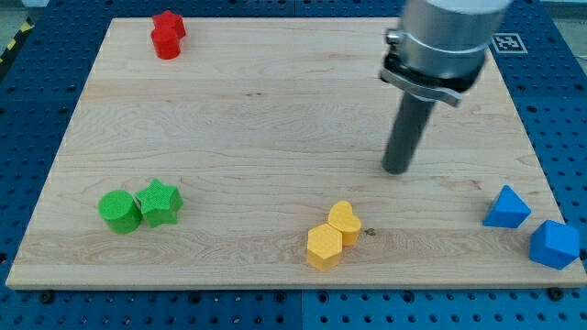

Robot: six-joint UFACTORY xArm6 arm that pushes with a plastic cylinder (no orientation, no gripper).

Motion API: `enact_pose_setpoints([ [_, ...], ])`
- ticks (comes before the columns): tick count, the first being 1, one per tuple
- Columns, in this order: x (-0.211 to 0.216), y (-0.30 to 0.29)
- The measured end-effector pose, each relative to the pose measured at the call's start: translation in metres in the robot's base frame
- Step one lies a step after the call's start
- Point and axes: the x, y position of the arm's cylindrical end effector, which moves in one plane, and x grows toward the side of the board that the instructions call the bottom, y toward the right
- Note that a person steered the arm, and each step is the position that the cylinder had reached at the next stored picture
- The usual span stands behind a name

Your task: Push both the green blocks towards the top

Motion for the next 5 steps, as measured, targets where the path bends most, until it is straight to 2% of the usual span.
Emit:
enact_pose_setpoints([
  [1,-0.043,-0.066],
  [2,-0.064,-0.179],
  [3,-0.062,-0.304],
  [4,-0.027,-0.406],
  [5,0.001,-0.408],
])
